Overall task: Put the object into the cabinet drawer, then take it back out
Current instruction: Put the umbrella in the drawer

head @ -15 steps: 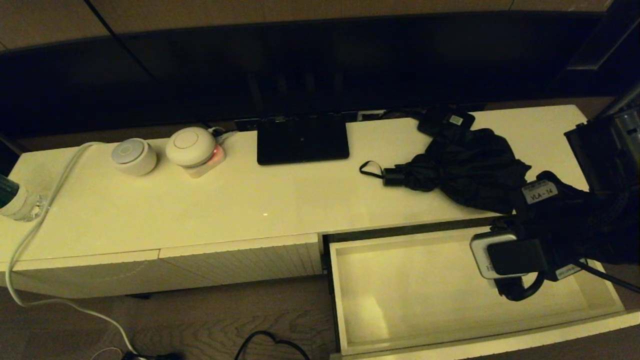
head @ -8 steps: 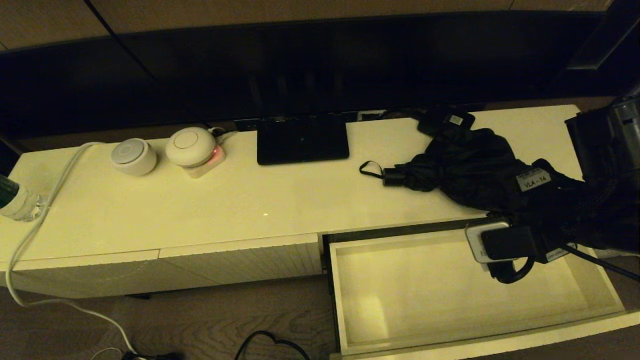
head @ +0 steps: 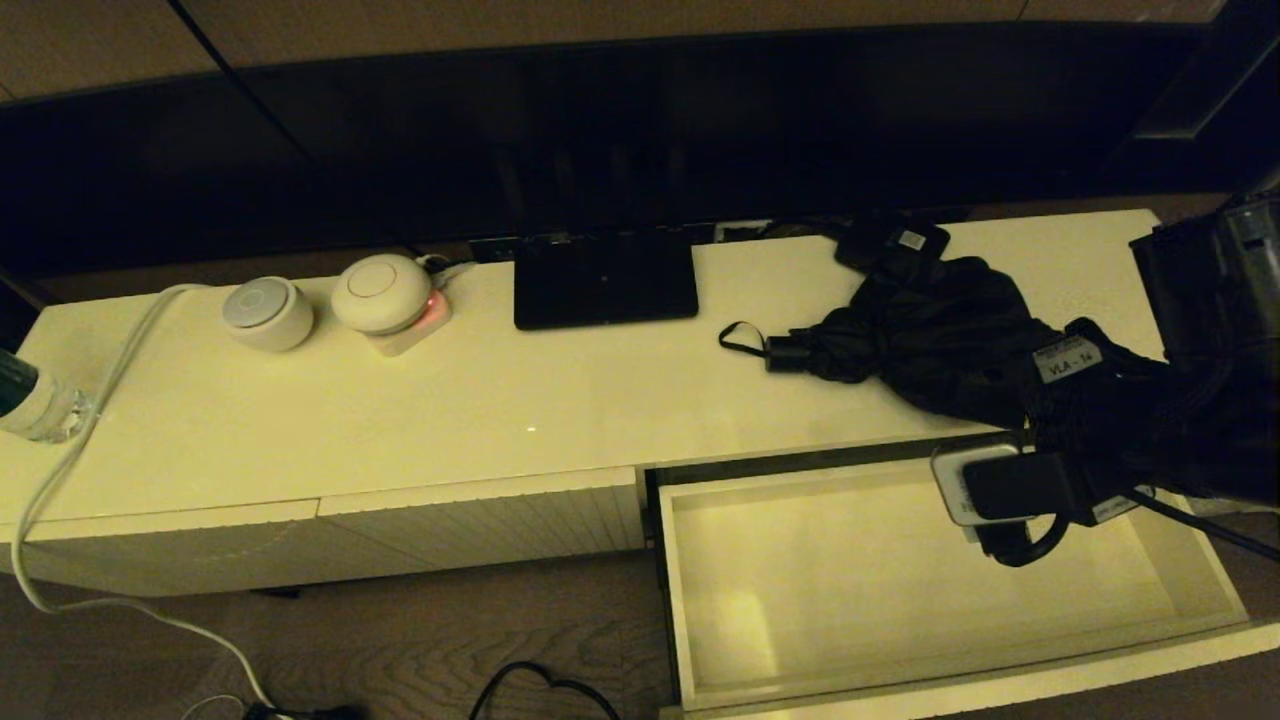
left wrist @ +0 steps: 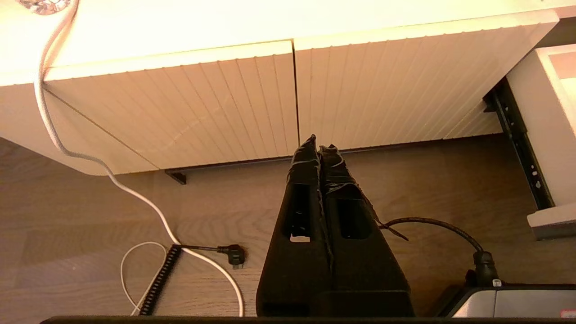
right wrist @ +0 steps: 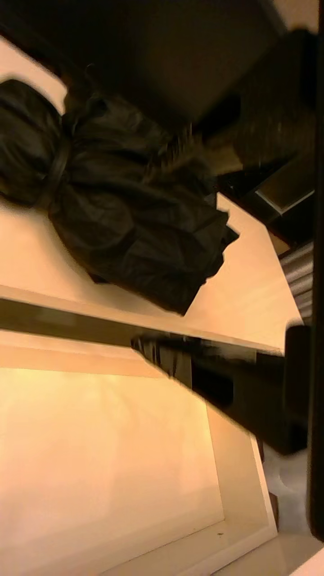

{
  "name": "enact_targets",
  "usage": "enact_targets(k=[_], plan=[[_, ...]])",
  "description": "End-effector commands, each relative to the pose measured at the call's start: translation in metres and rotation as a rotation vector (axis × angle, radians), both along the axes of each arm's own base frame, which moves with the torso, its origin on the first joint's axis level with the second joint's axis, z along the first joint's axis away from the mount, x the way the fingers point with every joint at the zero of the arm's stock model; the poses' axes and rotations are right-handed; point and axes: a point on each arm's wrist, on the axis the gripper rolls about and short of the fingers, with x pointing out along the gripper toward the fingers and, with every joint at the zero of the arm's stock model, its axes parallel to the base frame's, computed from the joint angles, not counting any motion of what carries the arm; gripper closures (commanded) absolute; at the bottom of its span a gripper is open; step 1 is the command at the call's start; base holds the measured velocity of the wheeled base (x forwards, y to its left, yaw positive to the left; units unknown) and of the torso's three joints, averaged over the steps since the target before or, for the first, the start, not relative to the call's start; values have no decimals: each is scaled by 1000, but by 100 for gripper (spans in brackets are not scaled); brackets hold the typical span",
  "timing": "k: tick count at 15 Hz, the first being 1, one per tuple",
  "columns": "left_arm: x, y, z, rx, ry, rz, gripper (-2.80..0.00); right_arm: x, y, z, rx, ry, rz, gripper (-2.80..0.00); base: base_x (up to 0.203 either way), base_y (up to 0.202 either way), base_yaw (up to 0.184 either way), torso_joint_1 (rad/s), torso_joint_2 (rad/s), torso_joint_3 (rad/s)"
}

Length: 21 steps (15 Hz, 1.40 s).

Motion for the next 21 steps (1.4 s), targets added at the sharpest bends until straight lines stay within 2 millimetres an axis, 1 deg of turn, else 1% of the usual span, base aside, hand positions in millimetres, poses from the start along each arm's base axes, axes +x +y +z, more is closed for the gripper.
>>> enact_targets(k=[1,5,7,10,13,16,18,21], plan=[[0,0,-1,0,3,1,0,22,-1,-11,-23,35,-36,-280,0,0,0,0,0,0],[0,0,-1,0,3,1,0,65,-3,-17,32,22,-133,-280,0,0,0,0,0,0],[0,0,-1,0,3,1,0,80,-4,-14,73,0,-174,-280,0,0,0,0,0,0],[0,0,-1,0,3,1,0,101,0,-2,141,-49,-213,-280,0,0,0,0,0,0],[0,0,-1,0,3,1,0,117,2,7,176,-93,-229,-280,0,0,0,0,0,0],[0,0,-1,0,3,1,0,131,-2,2,176,-89,-255,-280,0,0,0,0,0,0],[0,0,-1,0,3,1,0,136,-2,-2,215,-83,-282,-280,0,0,0,0,0,0],[0,0,-1,0,3,1,0,144,-3,-6,223,-78,-295,-280,0,0,0,0,0,0]])
